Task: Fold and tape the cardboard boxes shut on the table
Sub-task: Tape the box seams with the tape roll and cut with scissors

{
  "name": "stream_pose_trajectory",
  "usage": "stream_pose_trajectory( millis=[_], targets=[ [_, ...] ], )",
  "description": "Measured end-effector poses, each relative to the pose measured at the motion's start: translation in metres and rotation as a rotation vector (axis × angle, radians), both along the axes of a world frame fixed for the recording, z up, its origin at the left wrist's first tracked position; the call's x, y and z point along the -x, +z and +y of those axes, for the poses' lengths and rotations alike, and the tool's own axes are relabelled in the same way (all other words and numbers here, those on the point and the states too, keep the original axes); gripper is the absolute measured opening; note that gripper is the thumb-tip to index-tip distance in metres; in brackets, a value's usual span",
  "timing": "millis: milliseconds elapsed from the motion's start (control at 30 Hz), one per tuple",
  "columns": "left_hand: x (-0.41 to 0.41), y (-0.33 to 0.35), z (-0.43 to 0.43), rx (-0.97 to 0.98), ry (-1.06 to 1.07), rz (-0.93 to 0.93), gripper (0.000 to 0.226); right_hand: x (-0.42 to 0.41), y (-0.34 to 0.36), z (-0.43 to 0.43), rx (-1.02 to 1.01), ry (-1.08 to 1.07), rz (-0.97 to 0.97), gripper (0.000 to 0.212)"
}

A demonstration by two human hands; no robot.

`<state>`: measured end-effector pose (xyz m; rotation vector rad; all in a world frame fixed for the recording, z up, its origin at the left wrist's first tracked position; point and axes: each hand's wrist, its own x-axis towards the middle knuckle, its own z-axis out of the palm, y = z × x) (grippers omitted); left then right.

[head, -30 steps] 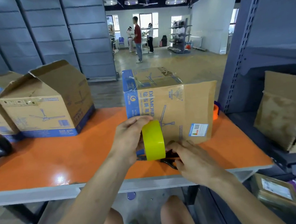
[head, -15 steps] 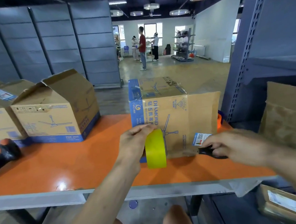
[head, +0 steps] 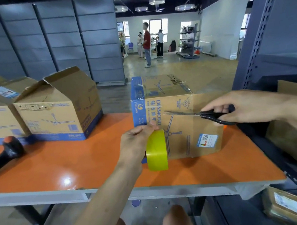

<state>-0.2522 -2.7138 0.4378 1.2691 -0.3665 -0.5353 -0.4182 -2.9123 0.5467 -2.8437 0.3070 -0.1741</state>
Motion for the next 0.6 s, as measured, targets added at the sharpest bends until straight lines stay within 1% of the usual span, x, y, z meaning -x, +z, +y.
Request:
stream_pose_trajectory(
  millis=[100,133,233,333,433,600],
  targets=[
    [0.001,-0.001,-0.001,-0.003,-0.003,-0.011,0.021,-0.003,-0.001,-0.007,-0.006,0.013,0.019,0.08],
    [0.001,-0.002,-0.002,-0.003,-0.001,-0.01,0.021,-0.005,0.001,-0.008,-0.006,0.016,0.042,0.077],
    [0.001,-0.001,-0.001,-0.011,0.01,0.004,0.024,-0.011,0.008,-0.01,-0.065,0.044,0.118,0.055],
    [0.0,-0.001,0.0,-0.017,0.002,-0.011,0.025,-0.021,0.013,-0.012,-0.077,0.044,0.132,0.043],
    [0.0,-0.001,0.0,-0.02,-0.01,-0.024,0.019,-0.028,0.014,-0.013,-0.143,0.058,0.138,0.041],
    [0.001,0.001,0.001,-0.038,-0.012,-0.011,0.018,-0.035,0.016,-0.017,-0.167,0.07,0.117,0.039]
  ],
)
